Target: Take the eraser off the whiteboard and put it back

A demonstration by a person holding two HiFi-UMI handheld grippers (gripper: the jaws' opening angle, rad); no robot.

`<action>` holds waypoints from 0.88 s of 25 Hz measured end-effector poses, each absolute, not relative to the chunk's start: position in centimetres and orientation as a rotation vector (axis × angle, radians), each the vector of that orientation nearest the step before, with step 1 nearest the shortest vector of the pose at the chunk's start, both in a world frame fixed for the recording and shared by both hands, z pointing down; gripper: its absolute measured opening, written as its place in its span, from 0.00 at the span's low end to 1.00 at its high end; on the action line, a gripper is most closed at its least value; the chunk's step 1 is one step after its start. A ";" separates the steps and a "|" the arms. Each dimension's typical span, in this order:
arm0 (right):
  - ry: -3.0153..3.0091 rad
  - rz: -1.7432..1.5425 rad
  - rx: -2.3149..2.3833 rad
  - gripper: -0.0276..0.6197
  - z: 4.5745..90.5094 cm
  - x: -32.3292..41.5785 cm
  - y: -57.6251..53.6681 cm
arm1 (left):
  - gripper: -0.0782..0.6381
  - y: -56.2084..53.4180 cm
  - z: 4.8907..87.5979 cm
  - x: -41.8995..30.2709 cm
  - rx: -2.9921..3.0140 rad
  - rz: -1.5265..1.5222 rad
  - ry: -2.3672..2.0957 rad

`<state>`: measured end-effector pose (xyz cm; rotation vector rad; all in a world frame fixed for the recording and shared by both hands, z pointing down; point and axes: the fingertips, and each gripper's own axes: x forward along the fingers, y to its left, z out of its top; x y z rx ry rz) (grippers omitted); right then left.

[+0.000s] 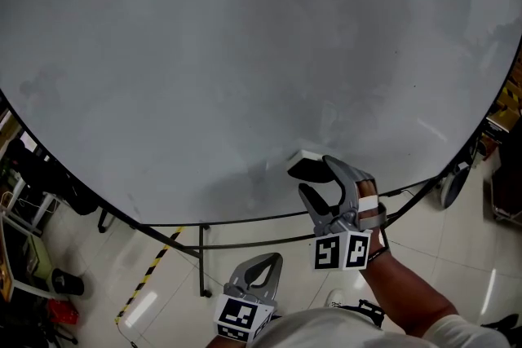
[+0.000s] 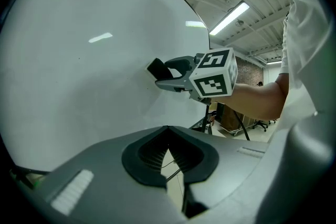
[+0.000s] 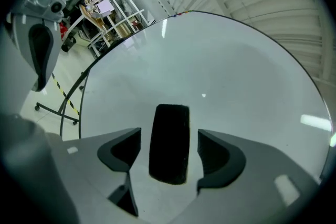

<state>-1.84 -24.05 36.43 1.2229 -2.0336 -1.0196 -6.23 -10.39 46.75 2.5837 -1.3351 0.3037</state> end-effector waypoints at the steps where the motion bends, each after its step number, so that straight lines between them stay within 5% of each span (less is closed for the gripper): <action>1: -2.025 -1.021 1.234 0.54 36.4 -2.0 -24.4 | 0.13 -10.4 46.7 -6.2 2.585 0.304 -1.335; 22: -1.948 -1.038 1.328 0.43 36.0 -2.2 -25.9 | 0.13 -10.4 46.3 -7.0 2.590 0.305 -1.338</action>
